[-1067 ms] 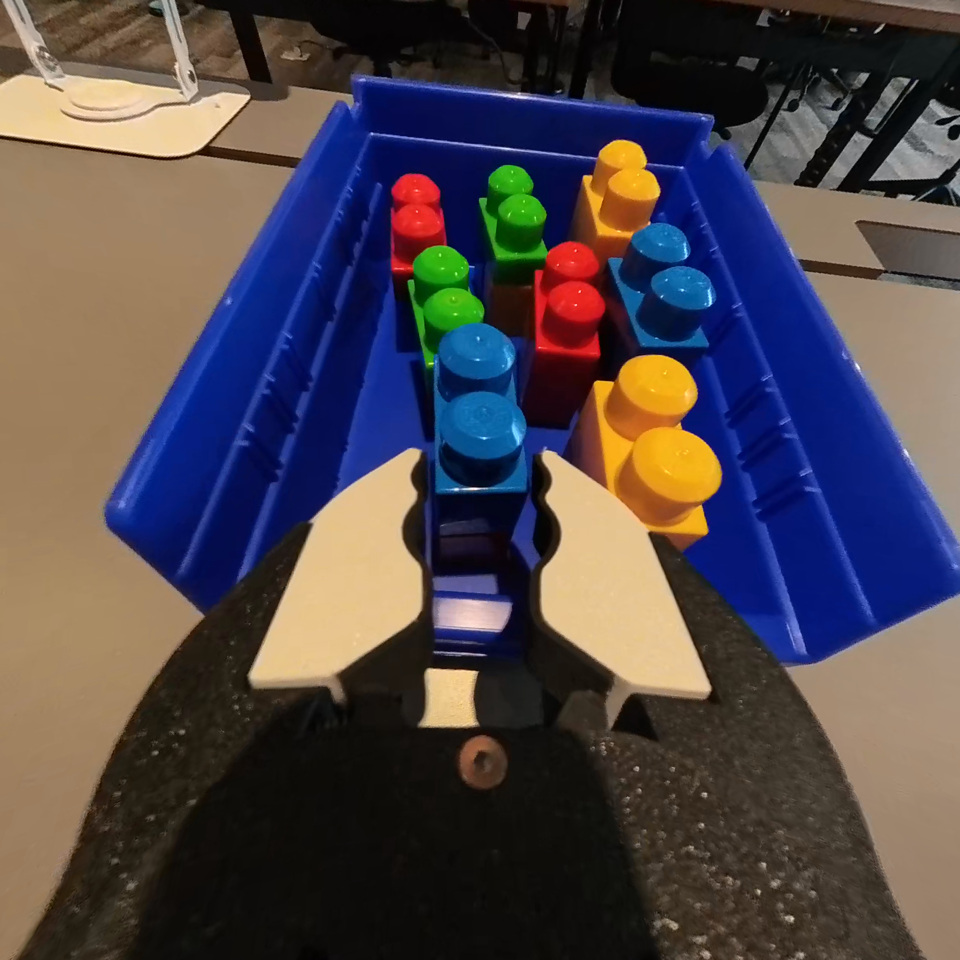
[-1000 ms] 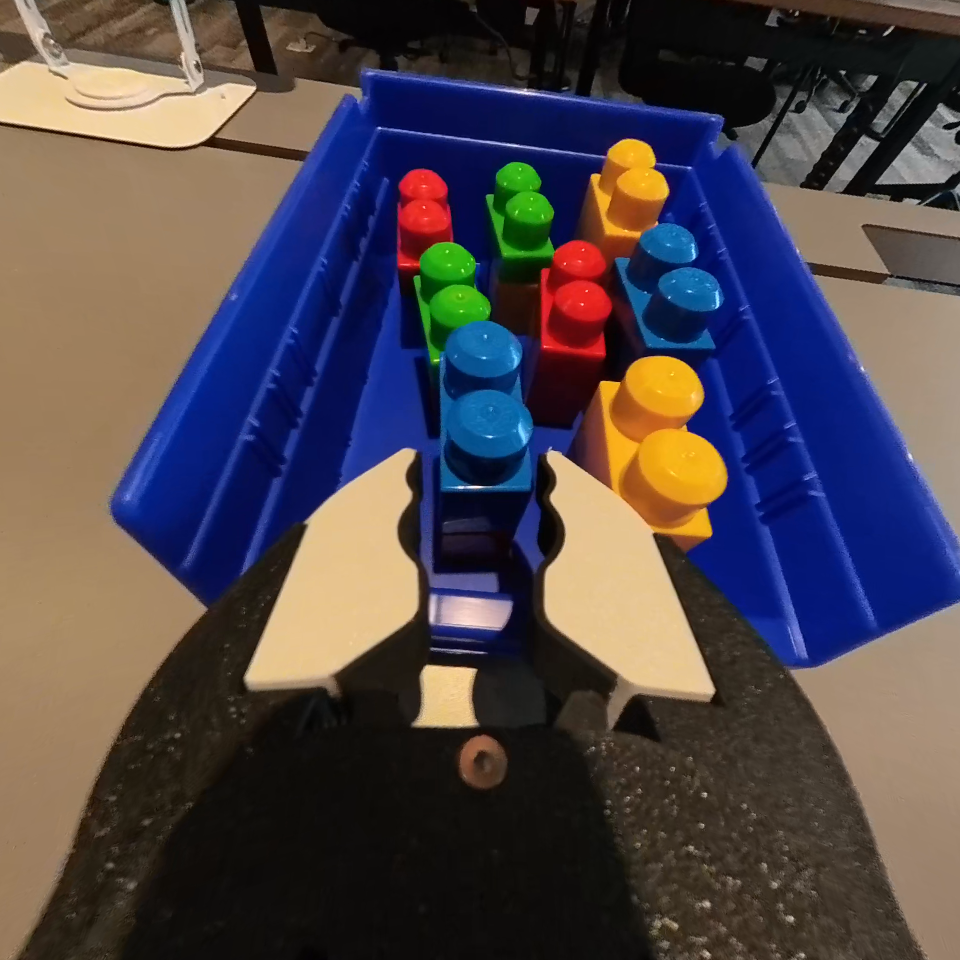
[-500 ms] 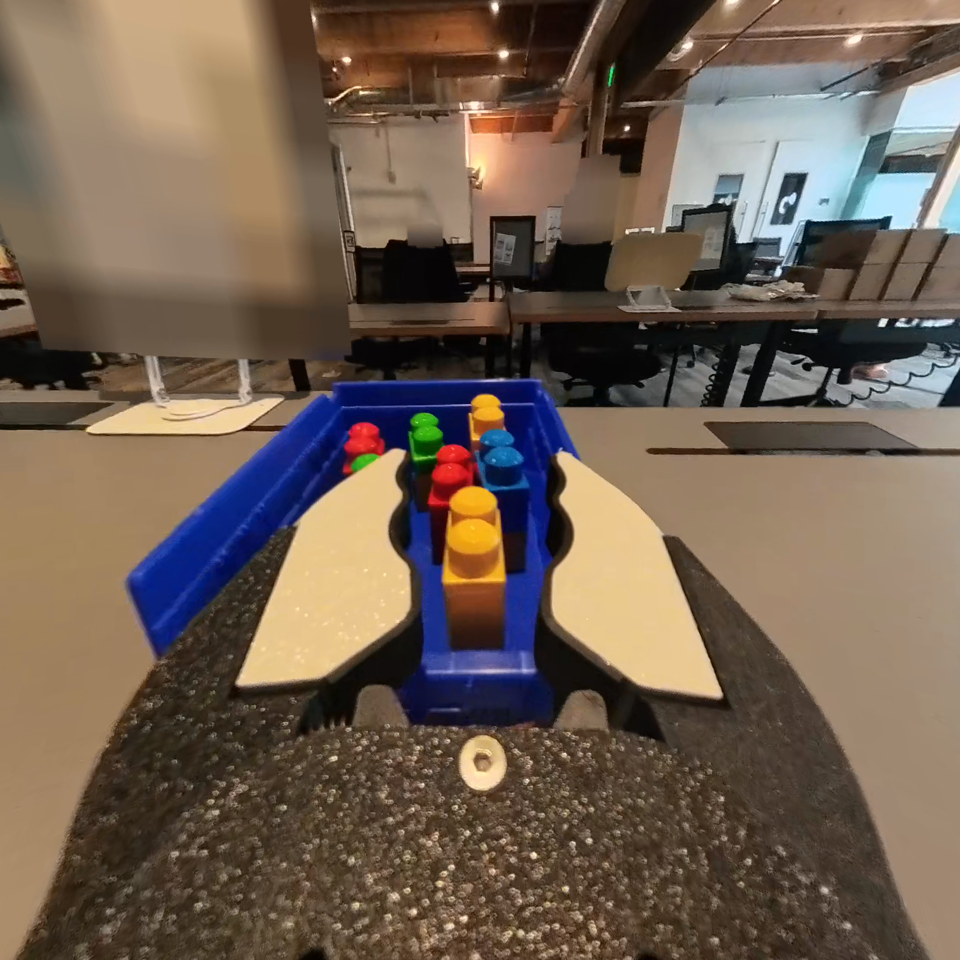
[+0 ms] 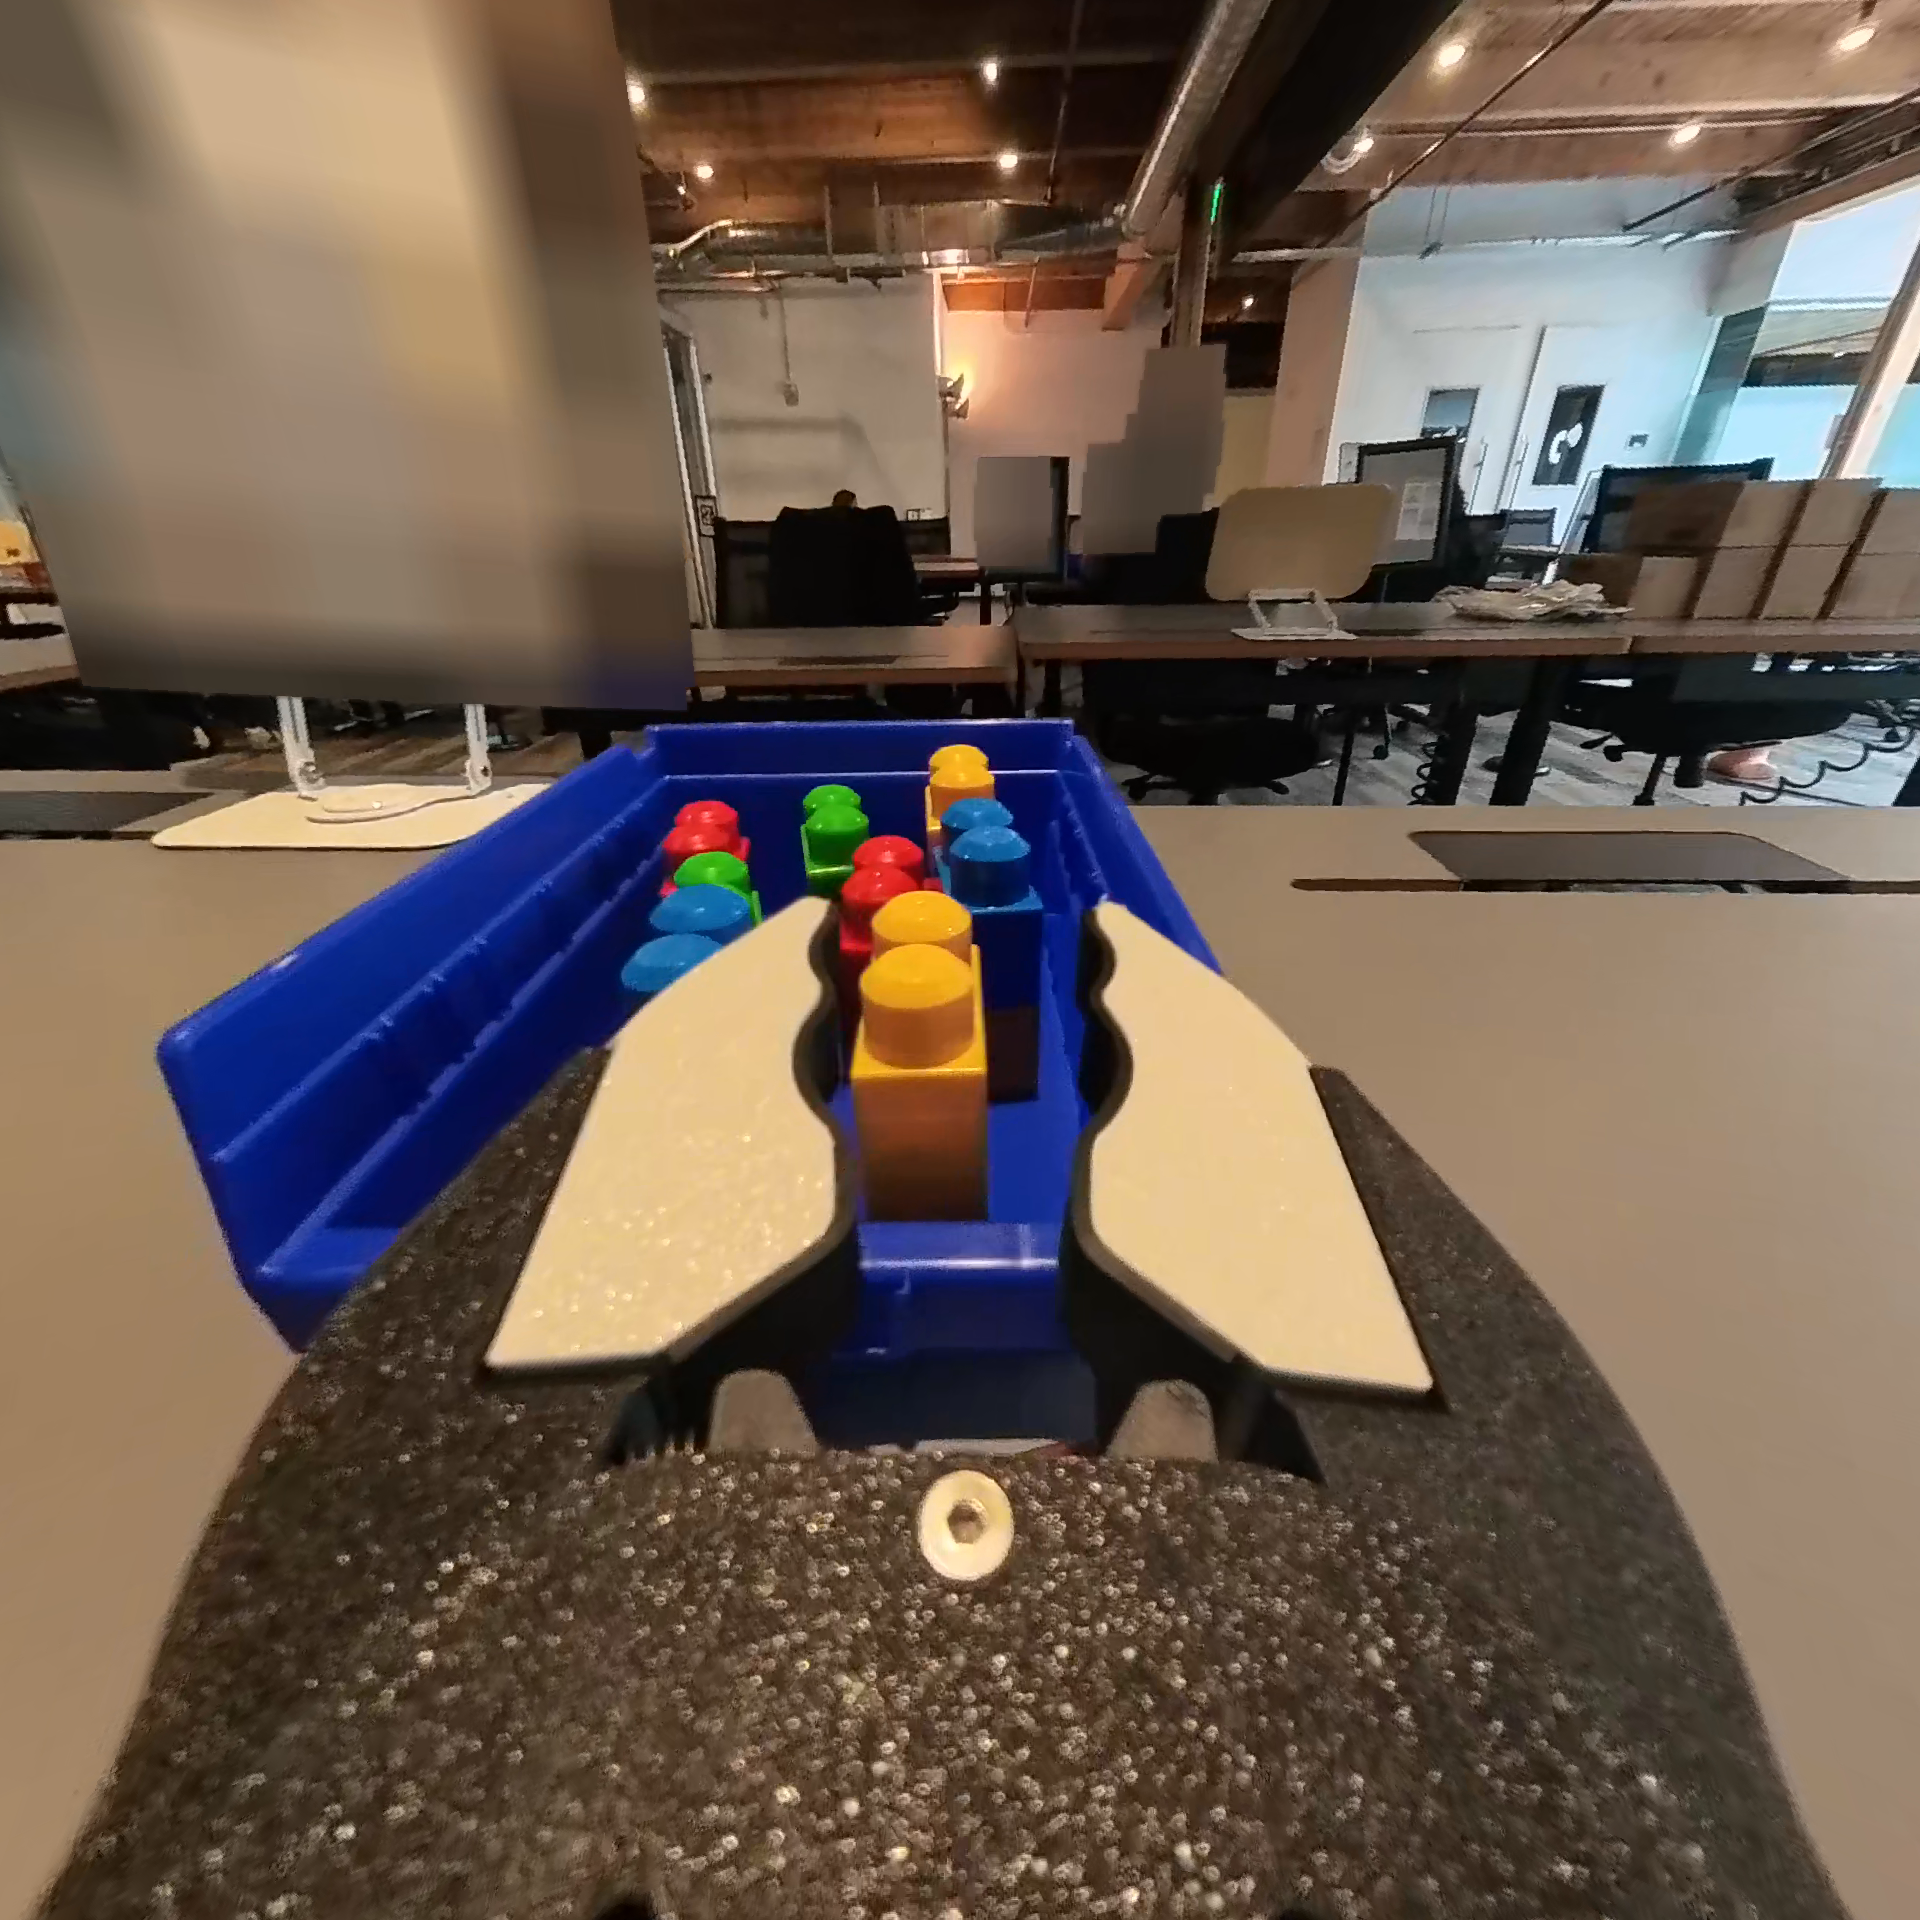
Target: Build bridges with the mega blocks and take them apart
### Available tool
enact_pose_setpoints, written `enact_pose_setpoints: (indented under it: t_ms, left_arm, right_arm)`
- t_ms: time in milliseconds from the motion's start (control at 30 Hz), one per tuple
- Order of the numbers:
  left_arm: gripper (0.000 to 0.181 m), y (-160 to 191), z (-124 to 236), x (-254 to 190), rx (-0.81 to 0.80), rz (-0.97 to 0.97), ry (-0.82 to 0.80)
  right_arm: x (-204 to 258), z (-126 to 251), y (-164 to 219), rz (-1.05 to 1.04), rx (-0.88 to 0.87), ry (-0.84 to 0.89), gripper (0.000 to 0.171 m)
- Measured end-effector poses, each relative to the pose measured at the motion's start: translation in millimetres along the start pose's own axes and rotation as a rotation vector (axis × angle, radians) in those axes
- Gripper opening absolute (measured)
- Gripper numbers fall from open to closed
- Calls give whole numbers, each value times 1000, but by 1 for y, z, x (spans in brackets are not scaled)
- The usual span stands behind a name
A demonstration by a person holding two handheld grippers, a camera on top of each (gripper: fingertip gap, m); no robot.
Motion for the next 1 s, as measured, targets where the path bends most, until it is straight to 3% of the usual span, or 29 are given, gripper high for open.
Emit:
enact_pose_setpoints:
  t_ms: [167, 300, 733, 1000]
  left_arm:
    - [52, 67, -21, 28, 235, 160, -20]
    - [30, 98, -29, 28, 373, 229, 45]
    - [4, 104, -24, 31, 390, 177, 54]
    - [6, 102, -19, 4, 412, 25, 174]
  right_arm:
    - [14, -4, 5, 48, 34, -30, 43]
    - [16, -6, 7, 91, 54, -28, 43]
    - [19, -7, 10, 127, 71, -34, 43]
    - [18, -7, 10, 128, 72, -31, 43]
Point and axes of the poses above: each gripper's, where its closed fingertips meet, z back along the fingers, y out of its underside, x = y × z across the jaws, the point moved 1 cm from there along z, back along the fingers, and after that the axes turned 6 degrees about z, right-handed, at the moved point
